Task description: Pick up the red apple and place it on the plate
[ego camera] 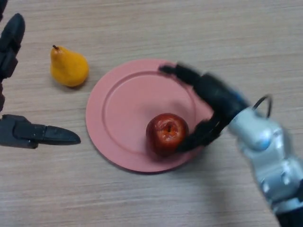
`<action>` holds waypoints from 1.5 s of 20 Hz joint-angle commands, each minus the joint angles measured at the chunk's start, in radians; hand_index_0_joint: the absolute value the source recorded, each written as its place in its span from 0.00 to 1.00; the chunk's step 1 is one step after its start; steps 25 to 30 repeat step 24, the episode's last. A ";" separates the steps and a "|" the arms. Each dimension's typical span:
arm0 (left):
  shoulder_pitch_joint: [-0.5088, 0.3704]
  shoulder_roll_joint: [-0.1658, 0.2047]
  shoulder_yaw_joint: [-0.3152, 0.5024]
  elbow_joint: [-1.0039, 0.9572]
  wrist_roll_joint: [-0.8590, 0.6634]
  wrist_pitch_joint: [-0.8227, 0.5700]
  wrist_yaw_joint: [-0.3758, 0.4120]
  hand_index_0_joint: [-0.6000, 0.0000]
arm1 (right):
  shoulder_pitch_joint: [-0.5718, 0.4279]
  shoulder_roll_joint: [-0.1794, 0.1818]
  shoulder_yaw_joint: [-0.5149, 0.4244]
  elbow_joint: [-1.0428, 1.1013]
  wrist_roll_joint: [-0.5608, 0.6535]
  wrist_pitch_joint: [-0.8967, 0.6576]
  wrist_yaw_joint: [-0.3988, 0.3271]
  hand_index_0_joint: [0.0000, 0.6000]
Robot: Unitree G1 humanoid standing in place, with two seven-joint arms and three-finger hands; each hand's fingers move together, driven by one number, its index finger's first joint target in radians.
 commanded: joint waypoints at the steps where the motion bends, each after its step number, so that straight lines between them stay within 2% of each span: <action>1: -0.022 0.058 0.087 -0.021 0.036 -0.172 0.029 1.00 | -0.074 -0.017 -0.142 -0.099 0.003 -0.083 0.030 0.00; 2: -0.016 0.060 0.082 -0.008 0.058 -0.201 0.021 1.00 | -0.074 -0.050 -0.203 -0.169 0.053 -0.040 0.063 0.00; 3: -0.015 0.059 0.080 -0.002 0.064 -0.209 0.019 1.00 | -0.069 -0.065 -0.220 -0.196 0.074 -0.028 0.069 0.00; 4: -0.013 0.060 0.075 0.013 0.076 -0.208 0.012 1.00 | -0.033 -0.089 -0.260 -0.294 0.144 0.058 0.087 0.00; 5: -0.014 0.061 0.078 0.017 0.067 -0.196 0.008 1.00 | -0.009 -0.095 -0.270 -0.333 0.173 0.084 0.086 0.00; 6: -0.025 0.067 0.083 0.031 0.039 -0.160 0.010 1.00 | 0.060 -0.070 -0.298 -0.471 0.319 0.221 0.073 0.00; 7: -0.031 0.070 0.083 0.037 0.030 -0.148 0.013 1.00 | 0.084 -0.064 -0.304 -0.526 0.376 0.279 0.061 0.00; 8: -0.025 0.071 0.043 0.050 0.070 -0.158 -0.001 1.00 | 0.148 -0.056 -0.327 -0.656 0.500 0.402 -0.015 0.00; 9: -0.026 0.067 0.033 0.051 0.077 -0.154 -0.005 1.00 | 0.168 -0.057 -0.334 -0.693 0.543 0.429 -0.050 0.00; 10: -0.021 0.047 0.003 0.052 0.107 -0.174 -0.011 1.00 | 0.209 -0.063 -0.363 -0.769 0.652 0.448 -0.132 0.00; 12: -0.019 0.033 0.013 0.028 0.080 -0.142 -0.010 1.00 | 0.262 -0.097 -0.389 -0.837 0.746 0.467 -0.194 0.00; 15: -0.001 0.023 0.000 0.002 0.093 -0.127 -0.013 1.00 | 0.298 -0.129 -0.414 -0.878 0.770 0.467 -0.234 0.00; 16: -0.013 0.040 0.001 0.015 0.108 -0.124 -0.043 1.00 | 0.321 -0.133 -0.405 -0.894 0.743 0.445 -0.237 0.00; 19: -0.018 0.040 -0.008 0.019 0.156 -0.139 -0.057 1.00 | 0.345 -0.128 -0.422 -0.929 0.732 0.451 -0.213 0.00; 21: -0.003 0.013 -0.009 0.015 0.176 -0.171 -0.050 1.00 | 0.347 -0.129 -0.440 -0.948 0.730 0.444 -0.215 0.00; 24: 0.005 0.024 -0.015 -0.033 0.189 -0.132 -0.085 1.00 | 0.355 -0.127 -0.439 -0.967 0.667 0.434 -0.233 0.00; 30: 0.005 0.024 -0.015 -0.033 0.189 -0.132 -0.085 1.00 | 0.355 -0.127 -0.439 -0.967 0.667 0.434 -0.233 0.00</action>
